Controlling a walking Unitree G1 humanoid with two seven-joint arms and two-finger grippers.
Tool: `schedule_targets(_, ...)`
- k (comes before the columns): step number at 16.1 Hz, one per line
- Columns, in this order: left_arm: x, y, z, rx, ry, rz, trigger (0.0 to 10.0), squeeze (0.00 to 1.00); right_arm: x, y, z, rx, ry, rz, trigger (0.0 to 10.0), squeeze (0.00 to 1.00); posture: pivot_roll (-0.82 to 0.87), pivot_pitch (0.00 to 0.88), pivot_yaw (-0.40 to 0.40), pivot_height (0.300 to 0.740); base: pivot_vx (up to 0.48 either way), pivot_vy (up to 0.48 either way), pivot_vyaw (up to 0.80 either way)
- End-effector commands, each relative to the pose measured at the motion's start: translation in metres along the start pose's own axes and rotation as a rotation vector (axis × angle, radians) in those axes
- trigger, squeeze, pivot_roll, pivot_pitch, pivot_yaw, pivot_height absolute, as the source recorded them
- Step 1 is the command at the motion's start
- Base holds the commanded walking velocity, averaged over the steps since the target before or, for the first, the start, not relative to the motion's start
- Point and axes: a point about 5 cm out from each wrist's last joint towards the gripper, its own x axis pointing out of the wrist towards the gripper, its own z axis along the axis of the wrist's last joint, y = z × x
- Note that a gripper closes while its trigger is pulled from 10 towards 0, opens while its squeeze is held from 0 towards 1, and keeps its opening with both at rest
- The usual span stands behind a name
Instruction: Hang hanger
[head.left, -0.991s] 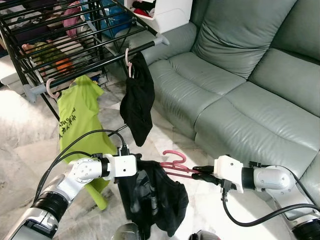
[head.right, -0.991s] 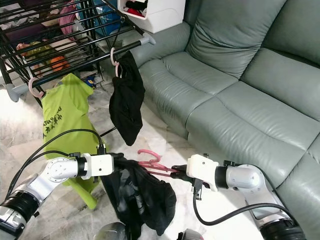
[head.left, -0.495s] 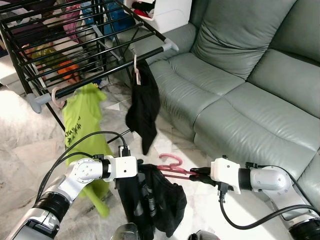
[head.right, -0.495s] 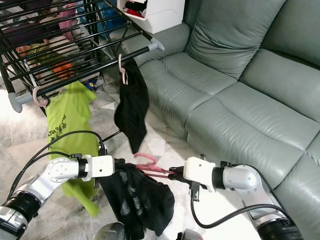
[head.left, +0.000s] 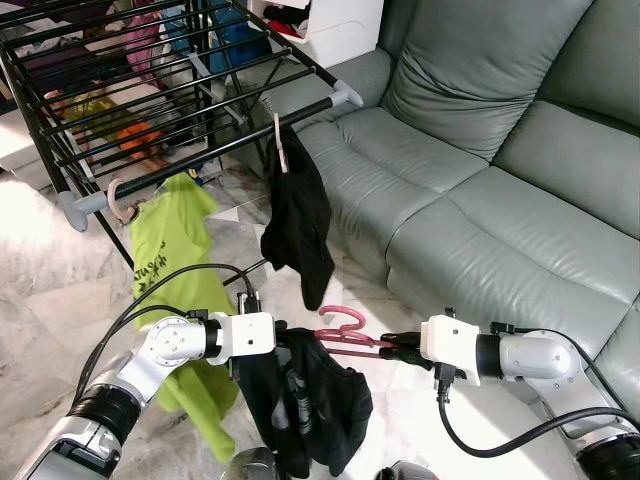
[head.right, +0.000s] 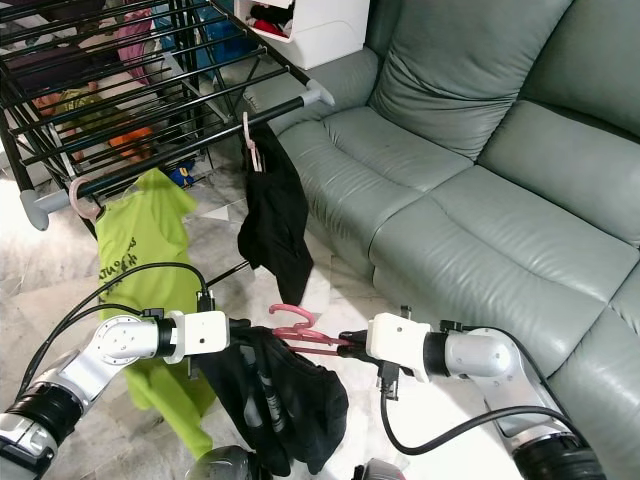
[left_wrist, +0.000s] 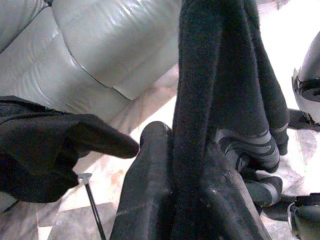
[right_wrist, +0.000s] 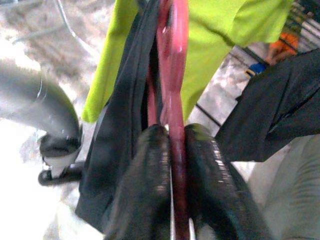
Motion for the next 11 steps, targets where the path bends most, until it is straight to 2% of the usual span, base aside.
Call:
schedule_targets(1,0.000,0.005,0.004,-0.006,-0.027,0.026,0.0,0.00,0.003,-0.004,0.007,-0.012,-0.028,0.007,10.0,1.00,-0.02,0.000,0.044,0.740,0.000,0.000,0.00)
schedule_targets(2,0.001,0.007,0.004,-0.010,-0.027,0.040,0.0,0.00,0.000,-0.007,0.005,-0.039,0.001,0.012,10.0,1.00,-0.02,0.000,0.044,0.740,0.000,0.000,0.00)
schedule_targets(8,0.000,0.009,0.001,-0.066,-0.025,0.088,0.0,0.00,-0.028,-0.039,0.005,-0.007,0.056,-0.027,10.0,1.00,-0.01,0.000,0.048,0.740,0.000,0.000,0.00)
schedule_targets(11,-0.002,0.016,-0.007,-0.089,0.029,0.155,0.0,0.00,-0.048,-0.060,0.019,0.031,0.034,-0.050,10.0,1.00,-0.01,0.000,0.052,0.740,0.000,0.000,0.00)
